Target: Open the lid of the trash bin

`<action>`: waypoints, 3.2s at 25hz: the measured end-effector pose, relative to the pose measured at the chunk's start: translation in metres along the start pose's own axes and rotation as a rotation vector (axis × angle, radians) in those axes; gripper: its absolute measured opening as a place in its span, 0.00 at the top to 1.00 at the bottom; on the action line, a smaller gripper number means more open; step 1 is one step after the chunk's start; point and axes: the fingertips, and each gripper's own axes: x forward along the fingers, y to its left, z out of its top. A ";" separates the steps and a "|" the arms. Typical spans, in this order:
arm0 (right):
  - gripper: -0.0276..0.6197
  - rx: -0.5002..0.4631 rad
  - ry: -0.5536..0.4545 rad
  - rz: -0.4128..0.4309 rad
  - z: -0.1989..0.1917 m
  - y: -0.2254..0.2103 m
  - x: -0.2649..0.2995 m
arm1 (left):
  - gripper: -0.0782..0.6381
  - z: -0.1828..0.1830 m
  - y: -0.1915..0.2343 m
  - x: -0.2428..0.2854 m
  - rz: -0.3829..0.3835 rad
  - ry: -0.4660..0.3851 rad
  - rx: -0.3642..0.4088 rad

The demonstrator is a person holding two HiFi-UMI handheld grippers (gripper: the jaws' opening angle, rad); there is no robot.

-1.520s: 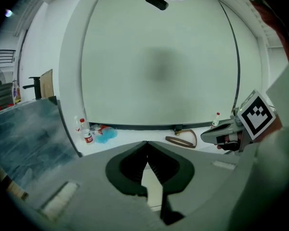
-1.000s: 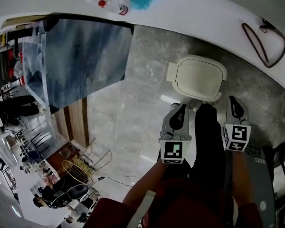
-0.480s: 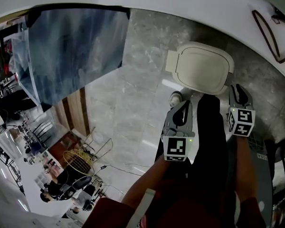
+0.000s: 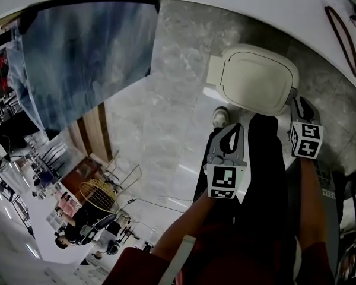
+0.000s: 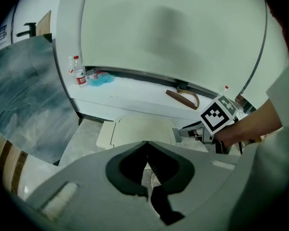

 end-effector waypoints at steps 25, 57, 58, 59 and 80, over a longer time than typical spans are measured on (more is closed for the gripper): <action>0.74 0.087 0.058 -0.003 -0.013 -0.014 0.018 | 0.88 -0.051 -0.002 0.013 -0.044 0.219 -0.093; 0.67 0.032 -0.019 -0.020 -0.011 0.070 -0.081 | 0.88 0.000 0.034 -0.066 -0.033 -0.003 -0.012; 0.67 0.028 -0.033 -0.024 -0.008 0.074 -0.091 | 0.88 0.004 0.035 -0.074 -0.036 -0.017 -0.011; 0.67 0.027 -0.047 -0.029 -0.006 0.079 -0.101 | 0.88 0.008 0.035 -0.082 -0.039 -0.031 -0.009; 0.68 -0.002 -0.445 -0.048 0.059 0.201 -0.285 | 0.88 0.091 0.061 -0.224 -0.085 -0.350 0.142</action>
